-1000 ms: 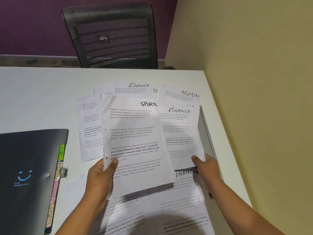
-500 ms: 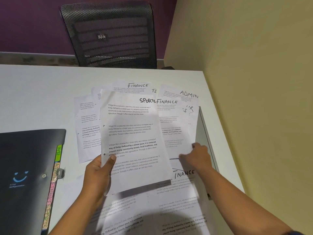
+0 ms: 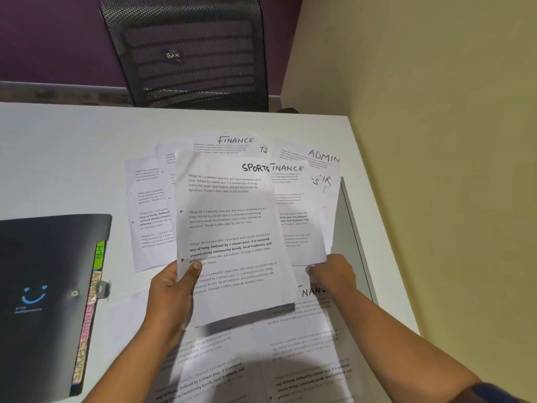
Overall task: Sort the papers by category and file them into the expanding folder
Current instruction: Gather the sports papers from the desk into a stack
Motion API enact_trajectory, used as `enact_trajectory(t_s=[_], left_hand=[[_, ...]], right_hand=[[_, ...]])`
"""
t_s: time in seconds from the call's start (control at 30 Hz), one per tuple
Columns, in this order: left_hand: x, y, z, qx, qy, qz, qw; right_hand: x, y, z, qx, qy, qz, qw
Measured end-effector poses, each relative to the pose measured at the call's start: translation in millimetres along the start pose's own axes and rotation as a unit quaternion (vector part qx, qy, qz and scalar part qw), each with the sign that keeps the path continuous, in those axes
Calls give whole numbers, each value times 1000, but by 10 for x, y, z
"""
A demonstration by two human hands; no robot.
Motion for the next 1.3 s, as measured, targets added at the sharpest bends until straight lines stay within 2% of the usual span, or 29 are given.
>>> enact_trajectory(t_s=[0.13,0.3,0.47,0.67,0.77,0.87,0.97,1.1,1.3], left_hand=[[41,17,31,8,-8,7,1000],[86,12,-4,11,3,-7,1000],[92,14,-46,-6,19,-8,1000],[20,-173,-173,-15,51,-14,998],[29,-273,-185,-18,34,-16,999],[-12,-410,-193,-21,16,-12,1000],[-108,-552,-197,-20,9,7,1000],[-253,-742,-267,-24,40,3,999],[-286,-956,-191,-25,66,-2,998]], right_hand=[[47,-21,-4,20,59,-67,996],[303,-139,-67,59,180,-130,973],[658,-244,-272,64,215,-181,957],[946,-425,-636,52,329,-254,908],[1040,-536,-646,75,293,-267,915],[1149,-443,-592,60,313,-225,921],[1275,-385,-399,79,215,-203,952],[1418,-456,-193,109,142,-199,964],[1522,-583,-327,105,143,-235,956]])
Point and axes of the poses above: each hand's wrist, its own y-axis towards the middle knuckle, its own x-axis out of the back of the hand, z = x × y, the point moved 4 cm from there along y, towards the middle knuckle, and after that the axes turned 11 degrees about z, right-handed, at the moved point
